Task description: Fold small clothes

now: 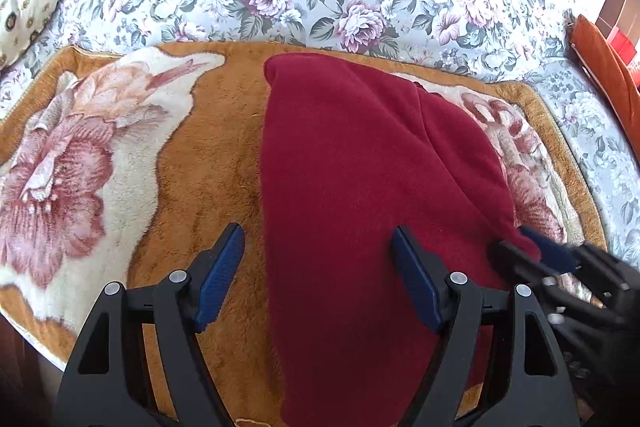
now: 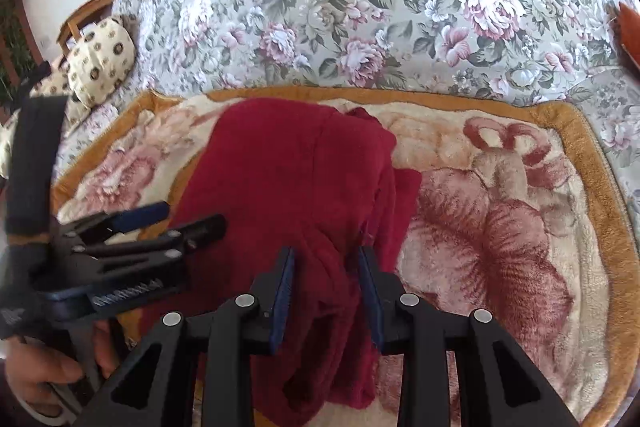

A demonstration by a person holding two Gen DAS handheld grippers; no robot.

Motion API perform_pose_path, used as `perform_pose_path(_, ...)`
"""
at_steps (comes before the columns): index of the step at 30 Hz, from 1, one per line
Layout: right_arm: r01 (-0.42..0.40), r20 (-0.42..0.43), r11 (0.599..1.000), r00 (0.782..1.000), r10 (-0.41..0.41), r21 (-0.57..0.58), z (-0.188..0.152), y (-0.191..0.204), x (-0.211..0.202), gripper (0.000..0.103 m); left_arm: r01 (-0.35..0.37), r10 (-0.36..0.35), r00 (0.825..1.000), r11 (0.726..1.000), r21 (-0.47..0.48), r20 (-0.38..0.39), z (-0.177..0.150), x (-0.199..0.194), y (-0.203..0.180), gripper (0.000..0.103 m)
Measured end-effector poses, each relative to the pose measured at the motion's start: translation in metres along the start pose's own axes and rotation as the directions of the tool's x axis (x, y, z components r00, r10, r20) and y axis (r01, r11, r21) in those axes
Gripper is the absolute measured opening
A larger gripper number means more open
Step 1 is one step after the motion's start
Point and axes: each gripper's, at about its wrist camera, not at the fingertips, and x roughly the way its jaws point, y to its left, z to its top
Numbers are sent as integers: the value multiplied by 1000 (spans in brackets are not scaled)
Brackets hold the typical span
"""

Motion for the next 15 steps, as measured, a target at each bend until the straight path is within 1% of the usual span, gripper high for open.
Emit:
perform_pose_path(2,-26,-29,999,999,27,35,-8,-8,14,31,-4,4,1000,1000,-10,4,-3,-2,1,76)
perform_pose_path(5,-43,-5,998,999,44,55,-7,-9,4,31,-17,17,1000,1000,-10,20,-7,-9,2,76)
perform_pose_path(7,-55,19,997,998,54,54,-5,-6,-9,31,-48,48,998,999,-4,40,-9,-15,1,76)
perform_pose_path(10,-44,75,998,996,41,41,-4,1,-29,33,-95,94,994,995,13,61,-12,-23,-1,76)
perform_pose_path(12,-30,110,999,994,25,42,-5,2,-41,33,-100,98,992,995,20,78,-14,-28,-3,76)
perform_pose_path(15,-1,132,999,991,-5,47,-5,3,-51,33,-99,96,990,995,20,107,-18,-38,-4,76)
